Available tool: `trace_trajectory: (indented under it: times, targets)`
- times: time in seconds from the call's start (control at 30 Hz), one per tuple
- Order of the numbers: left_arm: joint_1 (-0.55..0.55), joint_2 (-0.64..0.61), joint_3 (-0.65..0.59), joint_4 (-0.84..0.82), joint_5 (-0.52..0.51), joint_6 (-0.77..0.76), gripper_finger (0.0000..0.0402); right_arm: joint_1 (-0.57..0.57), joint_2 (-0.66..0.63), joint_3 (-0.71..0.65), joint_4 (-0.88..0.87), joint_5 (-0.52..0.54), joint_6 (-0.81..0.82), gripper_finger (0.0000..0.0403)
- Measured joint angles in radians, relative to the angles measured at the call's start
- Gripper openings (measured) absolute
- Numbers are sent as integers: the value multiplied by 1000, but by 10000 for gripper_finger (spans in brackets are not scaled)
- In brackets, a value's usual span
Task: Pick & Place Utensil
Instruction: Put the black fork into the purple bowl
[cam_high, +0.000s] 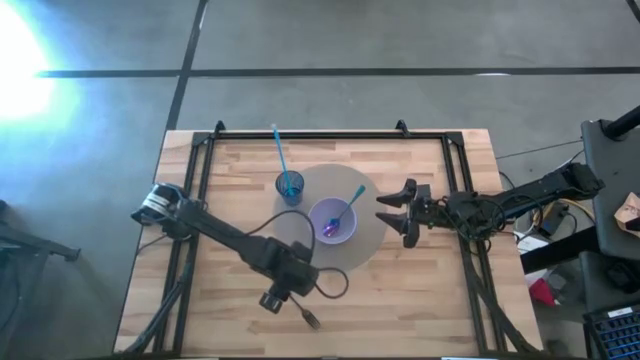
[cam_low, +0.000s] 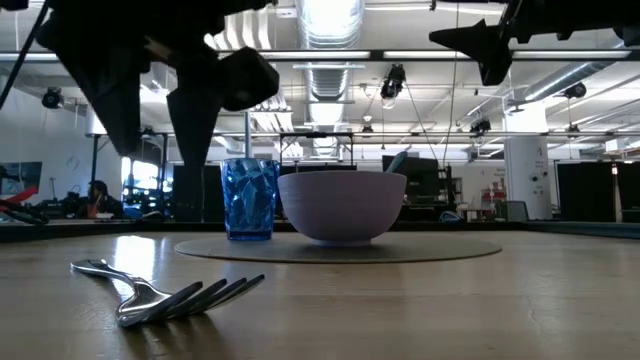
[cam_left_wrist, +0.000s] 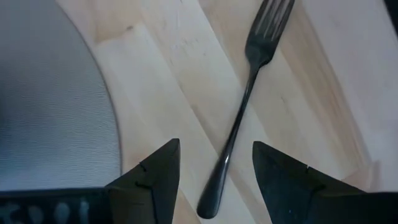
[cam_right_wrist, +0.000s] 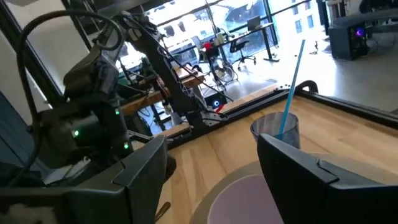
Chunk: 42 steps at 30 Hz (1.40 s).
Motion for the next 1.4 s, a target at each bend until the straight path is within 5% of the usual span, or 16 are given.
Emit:
trace_trajectory:
  times: [1.1,1.4]
  targets:
    - [-86,177,-2,78,-37,-25,192,2,-1,-29,1,11,65,244]
    - [-78,176,-44,118,-43,-21,140,2,-1,-30,1,11,72,244]
